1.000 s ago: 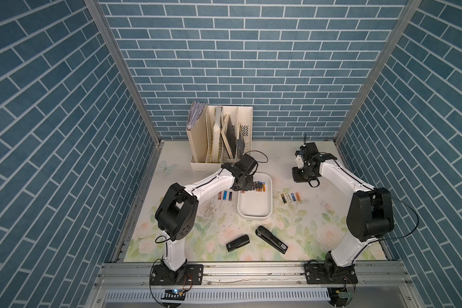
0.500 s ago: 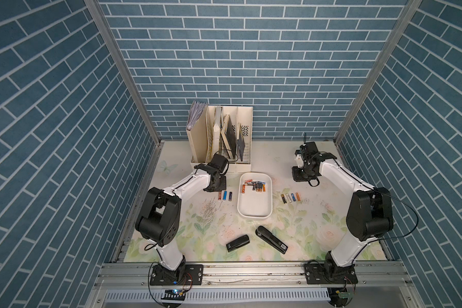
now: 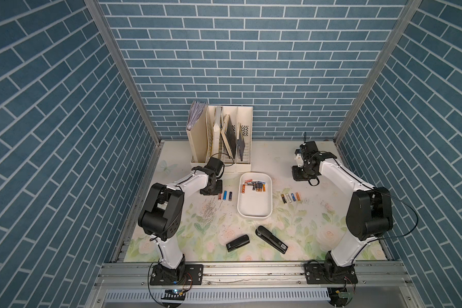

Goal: Take the batteries out of the storage box
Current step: Place the battery at the center of the board.

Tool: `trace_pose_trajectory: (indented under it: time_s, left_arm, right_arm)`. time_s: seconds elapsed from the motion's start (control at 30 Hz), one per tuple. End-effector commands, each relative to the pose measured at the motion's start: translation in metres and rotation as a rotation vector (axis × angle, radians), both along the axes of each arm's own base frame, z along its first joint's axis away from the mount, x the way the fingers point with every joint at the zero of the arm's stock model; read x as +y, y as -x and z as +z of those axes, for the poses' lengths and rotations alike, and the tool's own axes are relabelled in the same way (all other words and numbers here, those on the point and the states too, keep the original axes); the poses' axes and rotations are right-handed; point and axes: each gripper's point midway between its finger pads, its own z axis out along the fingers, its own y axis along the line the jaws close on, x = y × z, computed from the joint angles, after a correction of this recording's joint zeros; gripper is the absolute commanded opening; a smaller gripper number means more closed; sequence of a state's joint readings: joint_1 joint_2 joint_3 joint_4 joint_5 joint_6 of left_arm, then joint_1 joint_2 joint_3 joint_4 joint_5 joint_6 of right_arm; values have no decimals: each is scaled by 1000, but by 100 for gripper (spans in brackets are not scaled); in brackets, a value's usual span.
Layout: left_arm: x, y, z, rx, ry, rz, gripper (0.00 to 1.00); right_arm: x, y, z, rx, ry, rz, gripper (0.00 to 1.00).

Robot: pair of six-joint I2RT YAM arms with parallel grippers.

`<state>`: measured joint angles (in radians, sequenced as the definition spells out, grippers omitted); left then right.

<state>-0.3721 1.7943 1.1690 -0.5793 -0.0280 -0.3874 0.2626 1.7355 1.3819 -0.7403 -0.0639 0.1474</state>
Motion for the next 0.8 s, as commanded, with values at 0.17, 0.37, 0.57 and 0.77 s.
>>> trace_pose_trajectory:
  time_s: [0.17, 0.37, 0.57, 0.77]
  left_arm:
    - [0, 5, -17, 49, 2, -11, 19]
    - [0, 7, -24, 64, 1, -7, 20]
    - [2, 8, -28, 75, -5, -5, 20]
    - [3, 10, -31, 79, -2, 0, 21]
  right_arm:
    - [-3, 0, 0, 14, 21, 14, 23]
    - [-3, 1, -1, 18, 22, 16, 23]
    - [-4, 1, -1, 16, 23, 14, 23]
    - [-4, 1, -1, 16, 24, 13, 23]
